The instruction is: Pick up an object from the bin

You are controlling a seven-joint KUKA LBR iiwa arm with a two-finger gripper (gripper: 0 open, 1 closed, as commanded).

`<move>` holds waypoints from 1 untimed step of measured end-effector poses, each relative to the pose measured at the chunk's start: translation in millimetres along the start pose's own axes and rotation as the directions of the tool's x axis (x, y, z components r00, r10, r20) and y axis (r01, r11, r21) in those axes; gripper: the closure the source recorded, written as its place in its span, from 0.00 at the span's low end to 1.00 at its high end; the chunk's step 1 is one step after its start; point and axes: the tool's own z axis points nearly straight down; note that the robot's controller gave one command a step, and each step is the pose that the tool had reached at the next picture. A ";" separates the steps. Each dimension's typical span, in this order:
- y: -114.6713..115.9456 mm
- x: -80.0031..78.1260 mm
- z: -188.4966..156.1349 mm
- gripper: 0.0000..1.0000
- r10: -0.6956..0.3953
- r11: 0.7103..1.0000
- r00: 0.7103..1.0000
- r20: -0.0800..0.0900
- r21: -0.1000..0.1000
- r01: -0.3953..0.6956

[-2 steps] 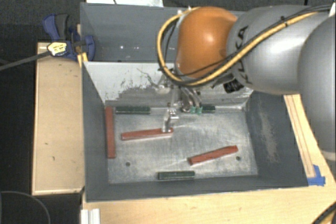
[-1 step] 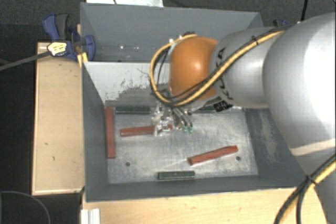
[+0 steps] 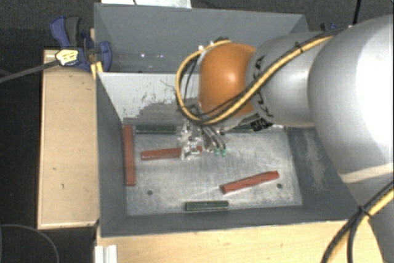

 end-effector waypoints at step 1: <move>-10.6 16.9 -119.1 1.00 0.004 1.000 1.000 0.001 0.000 -0.004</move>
Offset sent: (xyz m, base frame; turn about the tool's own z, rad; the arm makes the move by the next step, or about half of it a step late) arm 0.0000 0.0000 0.0000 0.0000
